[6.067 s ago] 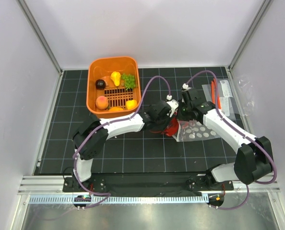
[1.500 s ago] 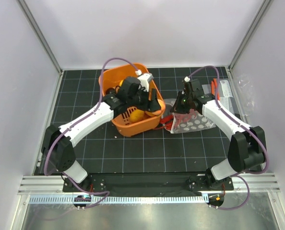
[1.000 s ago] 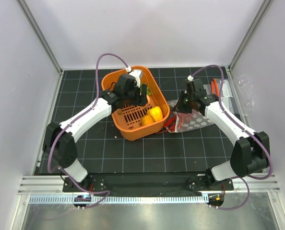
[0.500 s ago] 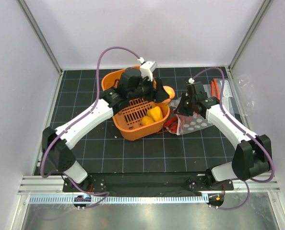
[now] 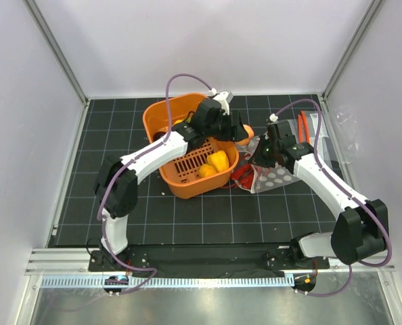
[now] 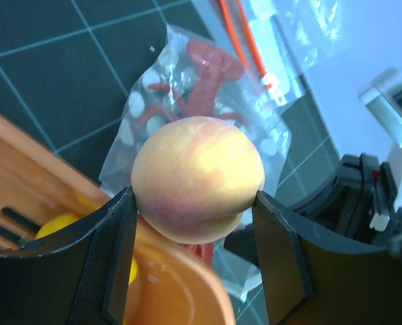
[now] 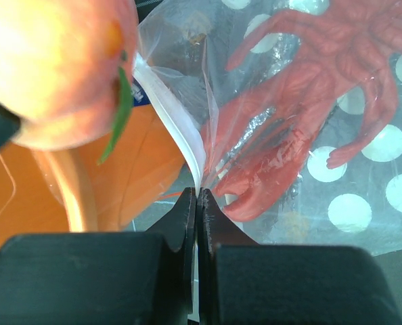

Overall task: Place the food in the zip-top bag and seal the zipper
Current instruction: Move the bin to the center of the board.

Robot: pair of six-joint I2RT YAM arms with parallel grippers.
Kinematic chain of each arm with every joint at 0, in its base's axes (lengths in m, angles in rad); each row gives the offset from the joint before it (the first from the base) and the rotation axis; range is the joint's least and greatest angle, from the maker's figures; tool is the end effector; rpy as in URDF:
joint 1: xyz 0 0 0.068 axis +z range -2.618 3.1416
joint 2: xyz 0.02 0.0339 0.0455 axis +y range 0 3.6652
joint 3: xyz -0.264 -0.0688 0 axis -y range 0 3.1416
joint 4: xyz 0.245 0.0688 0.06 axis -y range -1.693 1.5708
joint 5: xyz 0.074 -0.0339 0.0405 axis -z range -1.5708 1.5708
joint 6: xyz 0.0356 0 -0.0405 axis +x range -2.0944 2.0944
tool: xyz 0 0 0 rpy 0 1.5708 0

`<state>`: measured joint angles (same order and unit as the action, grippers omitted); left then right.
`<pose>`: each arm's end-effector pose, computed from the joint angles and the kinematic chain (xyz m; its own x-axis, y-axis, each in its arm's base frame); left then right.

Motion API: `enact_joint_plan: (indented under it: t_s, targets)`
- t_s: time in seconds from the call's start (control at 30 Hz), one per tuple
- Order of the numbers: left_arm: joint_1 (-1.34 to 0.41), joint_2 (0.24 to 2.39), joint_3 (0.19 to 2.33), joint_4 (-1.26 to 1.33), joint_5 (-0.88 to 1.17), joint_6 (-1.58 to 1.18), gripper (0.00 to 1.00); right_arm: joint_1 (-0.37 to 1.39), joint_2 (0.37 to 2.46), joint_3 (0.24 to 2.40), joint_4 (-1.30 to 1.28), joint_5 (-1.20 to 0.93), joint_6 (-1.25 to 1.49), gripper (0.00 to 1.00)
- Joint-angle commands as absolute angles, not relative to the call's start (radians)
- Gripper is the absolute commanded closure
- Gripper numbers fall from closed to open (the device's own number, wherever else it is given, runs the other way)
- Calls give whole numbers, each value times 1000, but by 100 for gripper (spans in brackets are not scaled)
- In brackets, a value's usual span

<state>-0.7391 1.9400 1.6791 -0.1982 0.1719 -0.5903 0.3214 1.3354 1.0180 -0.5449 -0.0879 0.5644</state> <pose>0.3397 -0.3179 0.3061 -0.7046 -0.0998 -0.7026 0.4632 0.6853 -0.5619 0.2658 0.0918 0.2676 -0.8060 0.2932 -0.5141 0.0737 0.9116 0.4044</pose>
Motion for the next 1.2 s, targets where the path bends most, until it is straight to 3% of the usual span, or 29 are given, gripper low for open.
enact_joint_plan:
  t_s: [0.0, 0.43, 0.6, 0.93, 1.17]
  targets:
    - [-710, 1865, 1617, -192, 71, -610, 98, 321, 1298, 1017, -509, -72, 584, 99]
    - [-539, 1654, 1376, -471, -146, -479, 100, 321, 1301, 1017, -502, -55, 581, 99]
    - [-474, 1658, 1431, -540, -196, -352, 100, 321, 1305, 1025, -502, -57, 581, 99]
    - [-601, 1666, 1626, -545, 63, -340, 99, 321, 1301, 1038, -515, -61, 586, 99]
    - [-701, 1678, 1566, -448, 202, -443, 99, 321, 1309, 1081, -540, -51, 609, 99]
